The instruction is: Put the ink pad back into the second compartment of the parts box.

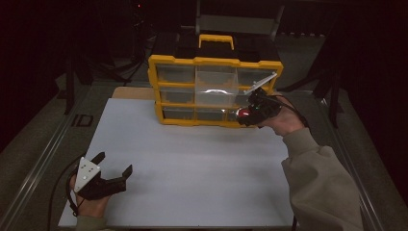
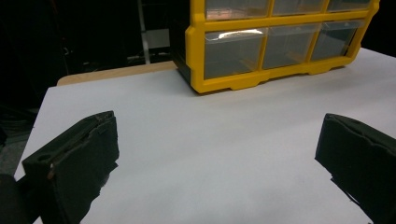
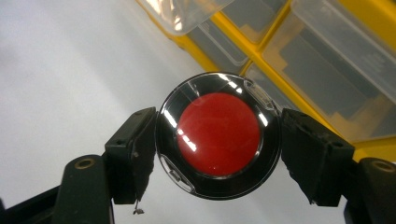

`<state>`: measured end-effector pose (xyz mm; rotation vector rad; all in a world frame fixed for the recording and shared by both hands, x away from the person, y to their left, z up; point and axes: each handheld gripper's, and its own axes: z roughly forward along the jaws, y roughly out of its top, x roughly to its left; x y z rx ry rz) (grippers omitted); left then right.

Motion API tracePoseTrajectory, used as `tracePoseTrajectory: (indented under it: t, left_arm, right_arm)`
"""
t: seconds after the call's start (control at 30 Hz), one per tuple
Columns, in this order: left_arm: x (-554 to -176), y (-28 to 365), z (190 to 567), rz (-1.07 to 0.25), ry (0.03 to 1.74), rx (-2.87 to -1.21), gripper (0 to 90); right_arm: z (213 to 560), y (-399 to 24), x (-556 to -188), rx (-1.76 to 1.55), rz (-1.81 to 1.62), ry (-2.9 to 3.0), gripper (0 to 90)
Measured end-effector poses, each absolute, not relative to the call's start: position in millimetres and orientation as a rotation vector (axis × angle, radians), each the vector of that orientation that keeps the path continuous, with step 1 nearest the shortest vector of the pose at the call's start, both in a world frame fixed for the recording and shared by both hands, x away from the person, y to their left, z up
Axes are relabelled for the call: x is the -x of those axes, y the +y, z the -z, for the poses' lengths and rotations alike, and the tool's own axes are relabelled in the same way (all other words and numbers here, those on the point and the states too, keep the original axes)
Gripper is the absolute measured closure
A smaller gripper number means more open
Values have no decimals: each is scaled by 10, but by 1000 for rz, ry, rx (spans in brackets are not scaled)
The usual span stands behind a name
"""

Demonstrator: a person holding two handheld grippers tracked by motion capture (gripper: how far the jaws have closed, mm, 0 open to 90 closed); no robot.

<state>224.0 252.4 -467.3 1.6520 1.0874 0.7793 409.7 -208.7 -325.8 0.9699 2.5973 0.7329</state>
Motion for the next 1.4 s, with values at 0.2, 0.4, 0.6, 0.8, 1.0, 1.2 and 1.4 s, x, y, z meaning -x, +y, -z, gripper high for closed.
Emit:
tracePoseTrajectory:
  t: [0.2, 0.4, 0.6, 0.8, 1.0, 1.2, 1.4]
  left_arm:
    - [-2239, 2526, 4672, -780, 1088, -1651, 1]
    - [-2239, 2527, 4673, -780, 1087, -1652, 1]
    - [-2238, 2525, 4673, -779, 1087, -1653, 1]
    - [-2239, 2525, 4674, -778, 1086, -1652, 1]
    - [-2238, 2526, 4673, -778, 1085, -1653, 1]
    - [-2238, 2526, 4673, -778, 1085, -1652, 1]
    - [-2238, 2528, 4674, -782, 1087, -1647, 0]
  right_arm:
    - [3173, -2115, -4155, -998, -740, 2599, 295]
    - [3092, -2138, -4185, -1007, -736, 2598, 295]
    - [3020, -2138, -4212, -1004, -718, 2595, 295]
    - [2946, -2136, -4225, -992, -715, 2586, 295]
    - [2859, -2120, -4241, -984, -715, 2576, 295]
    - [2789, -2113, -4253, -980, -716, 2571, 295]
    - [2720, -2134, -4287, -988, -719, 2557, 295]
